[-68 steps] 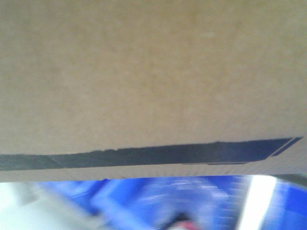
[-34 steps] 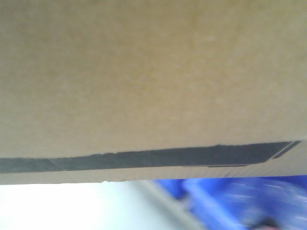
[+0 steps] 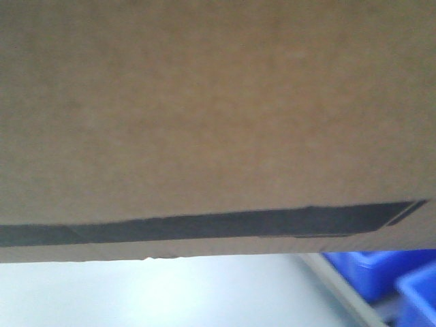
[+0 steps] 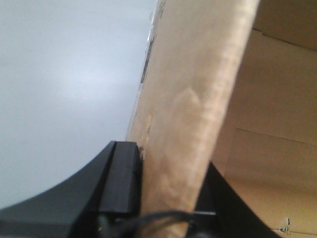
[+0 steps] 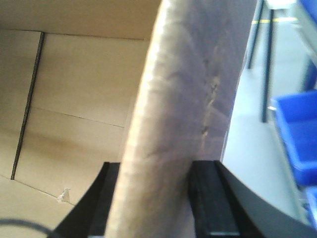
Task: Grab box from left shelf to table start
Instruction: 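Hold the box with both grippers while the base turns away from the shelf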
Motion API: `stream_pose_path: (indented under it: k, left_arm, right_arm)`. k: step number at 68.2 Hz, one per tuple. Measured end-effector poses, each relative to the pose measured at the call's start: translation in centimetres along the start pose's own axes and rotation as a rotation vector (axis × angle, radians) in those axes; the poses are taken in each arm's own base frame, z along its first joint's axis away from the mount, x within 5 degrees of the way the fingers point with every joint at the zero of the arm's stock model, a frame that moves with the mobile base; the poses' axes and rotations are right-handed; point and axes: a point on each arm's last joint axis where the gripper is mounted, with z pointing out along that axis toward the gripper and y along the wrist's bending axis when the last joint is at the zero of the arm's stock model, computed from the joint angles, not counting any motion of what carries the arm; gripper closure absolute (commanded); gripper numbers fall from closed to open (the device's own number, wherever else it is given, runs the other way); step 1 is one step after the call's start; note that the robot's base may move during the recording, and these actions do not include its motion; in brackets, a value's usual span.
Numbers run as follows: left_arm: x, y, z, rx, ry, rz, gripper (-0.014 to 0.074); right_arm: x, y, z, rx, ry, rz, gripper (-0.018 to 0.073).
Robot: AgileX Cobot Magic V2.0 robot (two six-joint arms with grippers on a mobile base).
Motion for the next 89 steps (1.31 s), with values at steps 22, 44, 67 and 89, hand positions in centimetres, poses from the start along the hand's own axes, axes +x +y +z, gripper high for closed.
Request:
stream_pose_path:
  k: [22,44,67,89]
  left_arm:
    - [0.02,0.01,0.0,-0.001,0.002,0.0,0.0689]
    - [0.04,0.02,0.0,-0.002,0.004,0.0,0.0689]
    - [0.04,0.02,0.0,-0.002,0.004,0.0,0.0689]
    - [0.04,0.01,0.0,-0.001,0.005,-0.001,0.0689]
  right_arm:
    - [0.0,0.0,0.0,0.0,0.0,0.0,0.05]
    - [0.02,0.01,0.0,-0.002,0.002,0.001,0.05]
    - [0.02,0.01,0.0,-0.002,0.002,0.001,0.05]
    - [0.04,0.02,0.0,-0.002,0.004,0.001,0.05]
